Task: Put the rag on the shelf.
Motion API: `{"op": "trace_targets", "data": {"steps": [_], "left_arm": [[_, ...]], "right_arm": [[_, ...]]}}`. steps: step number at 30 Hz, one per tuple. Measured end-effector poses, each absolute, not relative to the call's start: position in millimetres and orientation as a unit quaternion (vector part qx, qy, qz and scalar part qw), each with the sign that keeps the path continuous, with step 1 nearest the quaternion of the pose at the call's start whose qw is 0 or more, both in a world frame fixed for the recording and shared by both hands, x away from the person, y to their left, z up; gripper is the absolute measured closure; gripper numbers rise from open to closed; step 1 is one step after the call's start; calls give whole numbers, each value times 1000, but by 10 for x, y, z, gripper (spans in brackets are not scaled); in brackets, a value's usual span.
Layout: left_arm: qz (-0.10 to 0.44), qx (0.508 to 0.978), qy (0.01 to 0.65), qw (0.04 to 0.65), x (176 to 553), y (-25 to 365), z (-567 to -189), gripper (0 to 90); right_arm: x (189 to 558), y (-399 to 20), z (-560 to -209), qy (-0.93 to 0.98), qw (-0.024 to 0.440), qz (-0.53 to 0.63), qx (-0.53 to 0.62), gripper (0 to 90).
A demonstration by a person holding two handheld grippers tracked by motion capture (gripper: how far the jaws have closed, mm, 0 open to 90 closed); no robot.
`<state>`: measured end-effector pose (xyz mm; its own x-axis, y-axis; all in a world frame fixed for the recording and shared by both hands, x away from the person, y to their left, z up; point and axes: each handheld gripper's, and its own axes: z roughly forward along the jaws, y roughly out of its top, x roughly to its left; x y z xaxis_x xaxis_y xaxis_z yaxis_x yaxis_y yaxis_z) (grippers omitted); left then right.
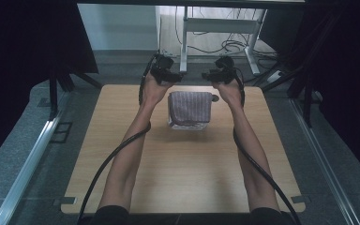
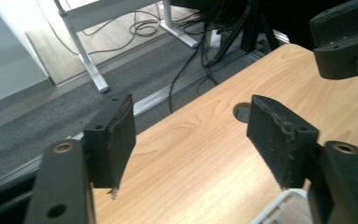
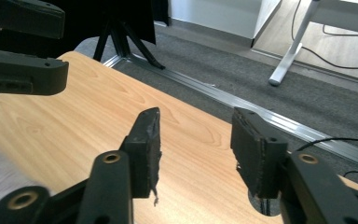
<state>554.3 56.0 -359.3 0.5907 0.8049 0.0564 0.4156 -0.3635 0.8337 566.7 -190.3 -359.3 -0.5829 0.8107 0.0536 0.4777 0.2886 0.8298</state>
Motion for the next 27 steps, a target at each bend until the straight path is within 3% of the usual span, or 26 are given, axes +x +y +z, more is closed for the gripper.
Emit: {"op": "trace_targets", "data": {"steps": [15, 27], "left_arm": [[180, 798, 365, 446, 5294, 689, -3660, 197], [170, 800, 337, 466, 4990, 801, -3690, 145]], "right_arm": [[5372, -1949, -3619, 785, 164, 457, 384, 311], [5093, -1969, -3672, 795, 166, 463, 354, 274]]}}
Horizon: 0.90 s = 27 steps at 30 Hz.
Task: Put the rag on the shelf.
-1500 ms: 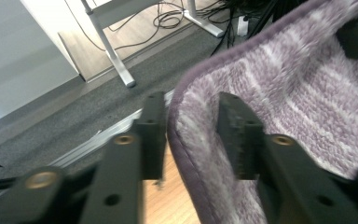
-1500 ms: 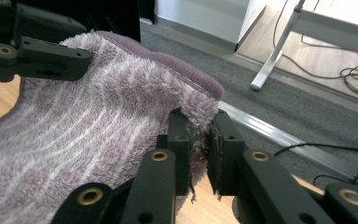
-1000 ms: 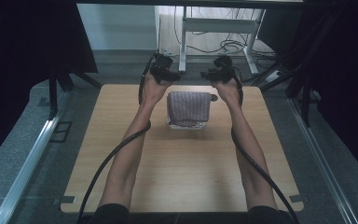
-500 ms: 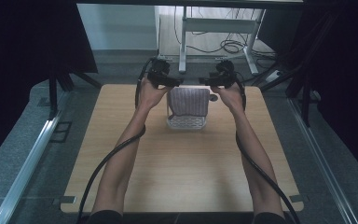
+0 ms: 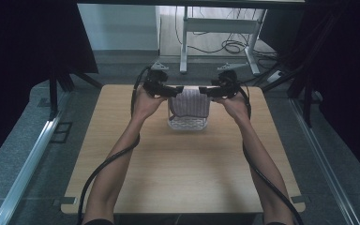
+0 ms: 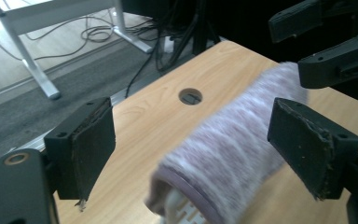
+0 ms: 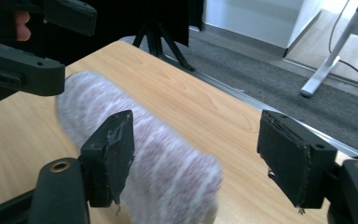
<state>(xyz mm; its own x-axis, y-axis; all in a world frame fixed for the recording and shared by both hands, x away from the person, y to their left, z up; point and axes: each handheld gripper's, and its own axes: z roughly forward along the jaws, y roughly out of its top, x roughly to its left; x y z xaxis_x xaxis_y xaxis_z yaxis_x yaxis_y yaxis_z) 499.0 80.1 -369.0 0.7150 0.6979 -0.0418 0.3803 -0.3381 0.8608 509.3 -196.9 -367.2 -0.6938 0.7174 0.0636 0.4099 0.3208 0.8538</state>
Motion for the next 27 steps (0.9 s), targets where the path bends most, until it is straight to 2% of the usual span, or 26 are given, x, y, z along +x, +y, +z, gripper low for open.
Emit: {"op": "trace_targets", "data": {"steps": [27], "left_arm": [[171, 809, 306, 472, 4127, 1050, -4021, 112]], "right_arm": [[4311, -2261, -3966, 816, 147, 443, 340, 141]]}}
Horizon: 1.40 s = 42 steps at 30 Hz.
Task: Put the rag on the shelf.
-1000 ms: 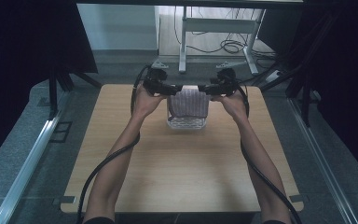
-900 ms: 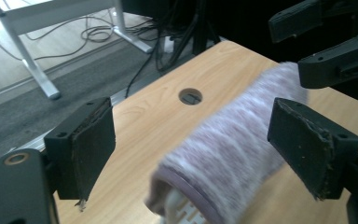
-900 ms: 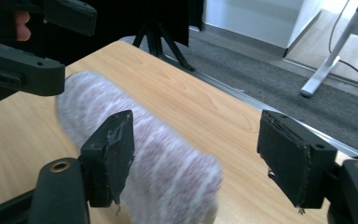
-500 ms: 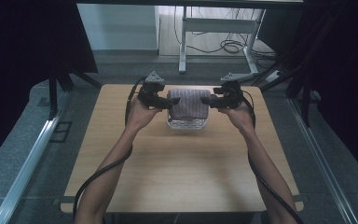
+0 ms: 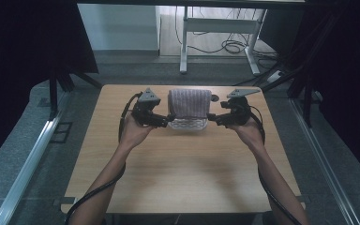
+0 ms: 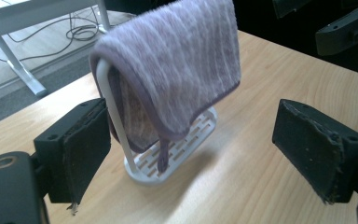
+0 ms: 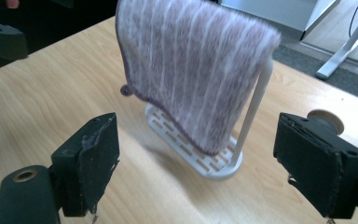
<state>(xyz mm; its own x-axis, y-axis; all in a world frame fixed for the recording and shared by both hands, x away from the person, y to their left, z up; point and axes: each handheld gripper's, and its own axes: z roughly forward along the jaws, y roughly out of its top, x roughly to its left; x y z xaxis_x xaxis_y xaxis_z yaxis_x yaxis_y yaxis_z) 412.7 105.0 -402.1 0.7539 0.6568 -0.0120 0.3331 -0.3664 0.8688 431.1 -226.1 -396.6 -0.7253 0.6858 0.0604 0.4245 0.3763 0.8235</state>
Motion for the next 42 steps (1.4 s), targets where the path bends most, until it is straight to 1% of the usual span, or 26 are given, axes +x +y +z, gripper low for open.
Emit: {"op": "trace_targets", "data": {"steps": [2, 6, 9, 11, 12, 18, 19, 21, 25, 27, 31, 34, 36, 37, 39, 40, 42], "left_arm": [[170, 809, 305, 473, 4065, 1075, -4086, 112], [165, 814, 306, 465, 3961, 1120, -4241, 112], [164, 819, 306, 457, 3890, 1147, -4356, 112], [162, 819, 309, 455, 3840, 1162, -4438, 112], [160, 821, 310, 452, 3816, 1171, -4477, 112], [152, 824, 319, 443, 3671, 1224, -4774, 113], [149, 824, 323, 441, 3653, 1231, -4816, 114], [146, 826, 327, 435, 3620, 1247, -4924, 113], [146, 833, 337, 413, 3562, 1262, -5118, 113], [138, 835, 343, 408, 3537, 1271, -5208, 113], [127, 838, 351, 398, 3509, 1270, -5331, 113], [132, 849, 349, 373, 3506, 1250, -5398, 113], [120, 855, 353, 362, 3511, 1231, -5439, 113], [123, 860, 351, 350, 3515, 1213, -5444, 112], [125, 862, 347, 348, 3507, 1197, -5445, 113], [124, 862, 348, 348, 3508, 1198, -5445, 112], [124, 861, 349, 348, 3508, 1198, -5446, 110]], "right_arm": [[4295, -2263, -3988, 818, 147, 441, 340, 139], [4192, -2271, -4177, 825, 141, 428, 341, 134], [4156, -2275, -4255, 827, 137, 425, 341, 133], [4094, -2272, -4374, 833, 141, 415, 337, 125], [4094, -2272, -4374, 833, 141, 415, 337, 125], [3990, -2276, -4605, 840, 137, 407, 332, 79], [3959, -2282, -4688, 842, 136, 403, 332, 65], [3942, -2285, -4736, 844, 133, 400, 332, 59], [3878, -2290, -4958, 853, 122, 383, 333, 24], [3867, -2287, -4993, 853, 120, 382, 334, 22], [3823, -2268, -5197, 868, 112, 358, 327, 0], [3809, -2260, -5268, 870, 110, 353, 327, 0], [3796, -2251, -5348, 872, 107, 348, 327, 0], [3792, -2246, -5374, 873, 106, 346, 328, 0], [3791, -2245, -5401, 875, 105, 342, 327, 0], [3776, -2244, -5425, 874, 120, 343, 323, 0], [3763, -2248, -5448, 870, 129, 352, 320, 0]]}}
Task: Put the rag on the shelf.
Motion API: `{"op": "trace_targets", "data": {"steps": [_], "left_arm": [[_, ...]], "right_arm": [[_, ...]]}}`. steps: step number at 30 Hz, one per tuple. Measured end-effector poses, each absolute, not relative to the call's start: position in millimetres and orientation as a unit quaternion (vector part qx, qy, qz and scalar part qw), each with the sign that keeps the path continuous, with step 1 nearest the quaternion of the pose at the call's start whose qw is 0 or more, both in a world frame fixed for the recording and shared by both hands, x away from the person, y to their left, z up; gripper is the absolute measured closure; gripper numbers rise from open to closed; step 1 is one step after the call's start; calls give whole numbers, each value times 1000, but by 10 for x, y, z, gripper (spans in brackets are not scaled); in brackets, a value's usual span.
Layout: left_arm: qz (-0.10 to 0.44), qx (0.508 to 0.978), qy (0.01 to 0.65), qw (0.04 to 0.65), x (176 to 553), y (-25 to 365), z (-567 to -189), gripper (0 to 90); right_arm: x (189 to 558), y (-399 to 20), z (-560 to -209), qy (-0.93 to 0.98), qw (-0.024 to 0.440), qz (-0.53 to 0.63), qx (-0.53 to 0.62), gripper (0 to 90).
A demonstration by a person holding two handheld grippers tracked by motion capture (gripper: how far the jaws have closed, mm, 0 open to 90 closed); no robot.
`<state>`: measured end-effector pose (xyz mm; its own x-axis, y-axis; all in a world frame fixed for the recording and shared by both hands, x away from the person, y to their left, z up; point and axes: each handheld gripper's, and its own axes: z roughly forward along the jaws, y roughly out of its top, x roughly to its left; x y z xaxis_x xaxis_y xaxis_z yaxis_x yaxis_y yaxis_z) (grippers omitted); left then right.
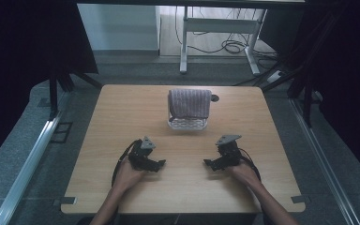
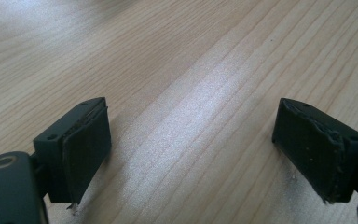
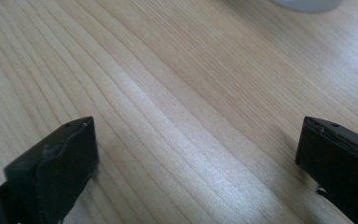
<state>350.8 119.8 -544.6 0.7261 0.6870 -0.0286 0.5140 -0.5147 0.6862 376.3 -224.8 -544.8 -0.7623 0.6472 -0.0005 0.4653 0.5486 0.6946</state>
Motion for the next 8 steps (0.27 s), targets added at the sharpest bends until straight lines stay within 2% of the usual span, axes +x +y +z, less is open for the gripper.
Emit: {"op": "trace_targets", "data": {"steps": [8], "left_arm": [[129, 858, 358, 346, 3512, 1204, -5446, 109]], "right_arm": [[3758, -2249, -5448, 871, 130, 349, 321, 0]]}}
